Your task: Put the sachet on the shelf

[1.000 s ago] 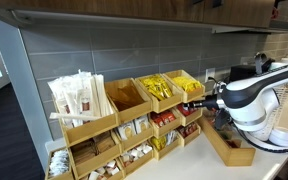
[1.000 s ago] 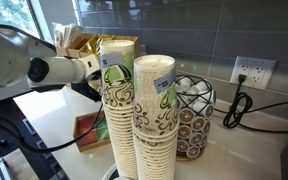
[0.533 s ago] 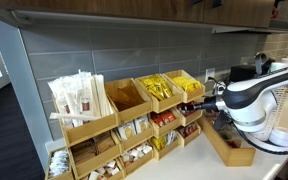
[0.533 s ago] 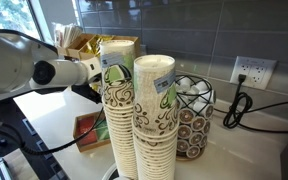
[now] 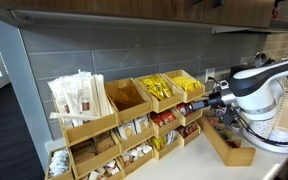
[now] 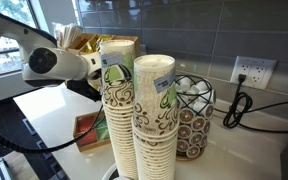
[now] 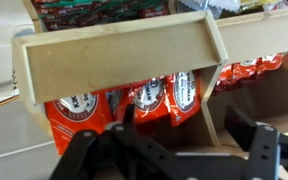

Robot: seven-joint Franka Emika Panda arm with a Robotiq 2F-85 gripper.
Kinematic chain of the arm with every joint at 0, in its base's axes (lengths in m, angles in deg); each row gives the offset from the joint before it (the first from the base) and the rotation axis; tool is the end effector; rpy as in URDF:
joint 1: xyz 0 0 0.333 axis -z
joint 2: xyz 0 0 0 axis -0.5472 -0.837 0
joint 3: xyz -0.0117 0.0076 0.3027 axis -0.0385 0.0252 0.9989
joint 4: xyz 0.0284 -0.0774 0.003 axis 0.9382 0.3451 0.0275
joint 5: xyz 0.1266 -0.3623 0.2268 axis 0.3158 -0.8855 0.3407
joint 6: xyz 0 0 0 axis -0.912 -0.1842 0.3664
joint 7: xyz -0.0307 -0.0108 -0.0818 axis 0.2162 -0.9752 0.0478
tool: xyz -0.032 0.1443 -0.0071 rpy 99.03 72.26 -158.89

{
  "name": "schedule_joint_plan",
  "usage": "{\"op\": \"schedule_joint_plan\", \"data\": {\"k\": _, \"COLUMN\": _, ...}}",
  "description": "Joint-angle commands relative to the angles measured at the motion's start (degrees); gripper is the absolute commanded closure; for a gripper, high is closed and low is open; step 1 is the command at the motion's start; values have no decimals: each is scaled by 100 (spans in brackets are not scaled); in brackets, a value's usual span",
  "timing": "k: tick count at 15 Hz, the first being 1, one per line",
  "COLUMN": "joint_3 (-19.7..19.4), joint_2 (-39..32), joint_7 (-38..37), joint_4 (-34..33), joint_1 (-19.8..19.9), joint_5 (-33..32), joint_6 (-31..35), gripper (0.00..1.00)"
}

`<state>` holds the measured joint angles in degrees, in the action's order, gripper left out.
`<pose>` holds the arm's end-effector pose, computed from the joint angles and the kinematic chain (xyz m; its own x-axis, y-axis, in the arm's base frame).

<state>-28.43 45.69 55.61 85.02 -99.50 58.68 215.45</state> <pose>0.4944 -0.0098 0.3429 0.5079 -0.0891 0.8568 0.2669 -0.9294 -0.2548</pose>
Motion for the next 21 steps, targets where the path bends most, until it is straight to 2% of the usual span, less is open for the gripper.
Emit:
{"op": "schedule_joint_plan", "data": {"k": 1, "joint_3": 928, "joint_2": -844, "joint_7": -28, "joint_4": 3, "joint_1": 1173, "joint_5": 395, "joint_6": -857, "gripper": 0}}
{"op": "schedule_joint_plan", "data": {"k": 3, "joint_3": 1557, "joint_2": -1154, "joint_7": -111, "joint_4": 10, "joint_1": 1943, "joint_5": 387, "joint_6": -1357, "gripper": 0}}
{"op": "schedule_joint_plan", "data": {"k": 7, "joint_3": 2745, "joint_2": -1297, "joint_7": -358, "joint_4": 16, "joint_1": 3485, "joint_5": 14, "joint_6": -2479, "gripper": 0}}
{"op": "schedule_joint_plan", "data": {"k": 10, "joint_3": 3554, "joint_2": -1181, "joint_7": -770, "joint_4": 10, "joint_1": 4647, "joint_5": -553, "joint_6": -3609, "gripper": 0}}
{"op": "schedule_joint_plan", "data": {"k": 12, "joint_3": 3873, "joint_2": -958, "joint_7": -1212, "joint_4": -28, "joint_1": 5189, "joint_5": -1154, "joint_6": -4306, "gripper": 0}}
{"op": "schedule_joint_plan", "data": {"k": 14, "joint_3": 4104, "joint_2": -753, "joint_7": -1458, "joint_4": -110, "joint_1": 5516, "joint_5": -1376, "joint_6": -4866, "gripper": 0}}
{"op": "schedule_joint_plan", "data": {"k": 18, "joint_3": 4367, "joint_2": -444, "joint_7": -1719, "joint_4": -255, "joint_1": 5836, "joint_5": -1468, "joint_6": -5647, "gripper": 0}}
{"op": "schedule_joint_plan", "data": {"k": 20, "joint_3": 4486, "joint_2": -327, "joint_7": -1847, "joint_4": -263, "joint_1": 5950, "joint_5": -1468, "joint_6": -5736, "gripper": 0}}
{"op": "schedule_joint_plan", "data": {"k": 21, "joint_3": 4345, "joint_2": -481, "joint_7": -1635, "joint_4": -288, "joint_1": 5765, "joint_5": -1336, "joint_6": -5541, "gripper": 0}}
